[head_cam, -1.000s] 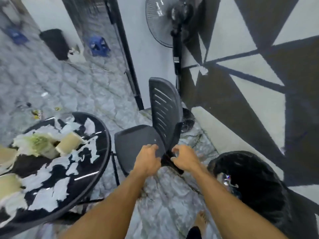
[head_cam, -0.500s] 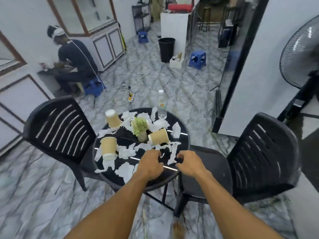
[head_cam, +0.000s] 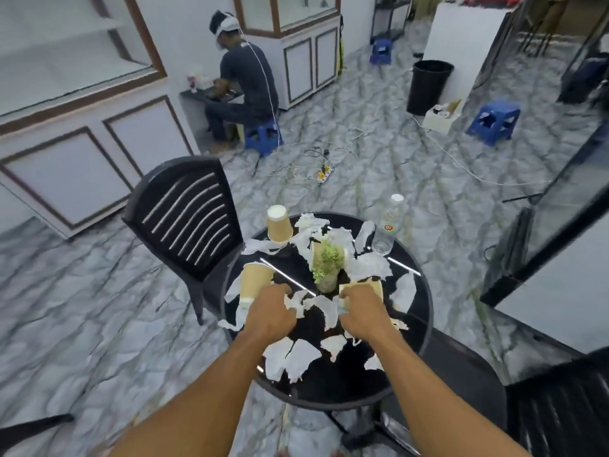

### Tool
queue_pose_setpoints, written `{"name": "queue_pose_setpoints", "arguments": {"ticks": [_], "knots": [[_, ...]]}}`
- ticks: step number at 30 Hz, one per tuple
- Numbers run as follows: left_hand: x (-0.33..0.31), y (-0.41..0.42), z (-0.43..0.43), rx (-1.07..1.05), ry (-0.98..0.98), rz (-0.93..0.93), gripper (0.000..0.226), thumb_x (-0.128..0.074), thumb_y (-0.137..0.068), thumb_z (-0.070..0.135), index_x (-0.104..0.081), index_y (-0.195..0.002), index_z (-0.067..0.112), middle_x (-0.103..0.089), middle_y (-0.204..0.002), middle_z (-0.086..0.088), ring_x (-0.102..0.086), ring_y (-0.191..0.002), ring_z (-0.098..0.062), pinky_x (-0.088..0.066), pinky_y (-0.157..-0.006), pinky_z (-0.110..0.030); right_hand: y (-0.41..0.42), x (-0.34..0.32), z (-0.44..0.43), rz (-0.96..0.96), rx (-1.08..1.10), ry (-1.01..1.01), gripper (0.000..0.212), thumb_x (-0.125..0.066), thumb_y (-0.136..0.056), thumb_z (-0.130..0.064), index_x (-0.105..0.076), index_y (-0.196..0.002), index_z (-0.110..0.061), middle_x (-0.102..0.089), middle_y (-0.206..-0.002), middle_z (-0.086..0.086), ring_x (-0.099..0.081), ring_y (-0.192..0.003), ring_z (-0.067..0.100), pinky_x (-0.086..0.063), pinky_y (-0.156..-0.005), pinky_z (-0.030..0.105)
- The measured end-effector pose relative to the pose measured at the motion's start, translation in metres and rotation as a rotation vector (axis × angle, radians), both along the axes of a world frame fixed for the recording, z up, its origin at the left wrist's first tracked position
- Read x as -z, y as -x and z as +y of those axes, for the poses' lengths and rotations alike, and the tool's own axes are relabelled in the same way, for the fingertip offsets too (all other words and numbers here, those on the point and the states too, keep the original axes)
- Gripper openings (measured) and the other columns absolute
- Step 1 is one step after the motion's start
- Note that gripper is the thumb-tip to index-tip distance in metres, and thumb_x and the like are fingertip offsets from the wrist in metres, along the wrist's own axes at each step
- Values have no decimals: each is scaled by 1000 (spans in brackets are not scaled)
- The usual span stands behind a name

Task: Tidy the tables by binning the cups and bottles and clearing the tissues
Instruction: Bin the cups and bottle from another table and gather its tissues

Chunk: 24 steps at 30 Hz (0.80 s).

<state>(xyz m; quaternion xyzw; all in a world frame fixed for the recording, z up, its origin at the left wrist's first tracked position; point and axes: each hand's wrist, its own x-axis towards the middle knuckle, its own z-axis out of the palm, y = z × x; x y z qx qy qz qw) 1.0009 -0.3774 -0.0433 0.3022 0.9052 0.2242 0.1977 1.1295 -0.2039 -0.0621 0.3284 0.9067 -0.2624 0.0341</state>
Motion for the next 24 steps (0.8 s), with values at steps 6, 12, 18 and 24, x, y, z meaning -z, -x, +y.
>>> {"name": "queue_pose_setpoints", "arguments": {"ticks": [6,12,18,24], "knots": [[25,49,-6,-188,43,35,56,-59,-87,22,-46,-141,18,-48,-142,-3,-42,-130,-24,-41,-103,-38,31,26,19,-135,-87,-293,55,-71,-75,-28,-56,-127,-23,-58,-126,-1,-41,-127,23,-39,-102,35],[57,93,-1,-221,172,84,75,-68,-81,38,-31,-144,20,-43,-144,-4,-41,-128,-30,-44,-104,-46,37,45,27,-366,-73,-353,68,-74,-71,-27,-44,-132,-27,-49,-130,-5,-32,-133,24,-34,-105,47],[71,110,9,-280,156,39,77,-70,-77,34,-25,-139,22,-52,-127,-5,-51,-114,-30,-50,-94,-49,45,50,34,-387,-28,-397,65,-70,-76,-18,-42,-134,-28,-47,-131,-7,-39,-126,20,-30,-107,49],[73,116,7,-344,69,-1,72,-69,-74,31,-27,-132,28,-57,-114,-4,-57,-103,-29,-54,-85,-52,47,54,41,-399,12,-381,68,-67,-77,-16,-39,-139,-28,-48,-133,-7,-40,-128,20,-23,-111,63]]}}
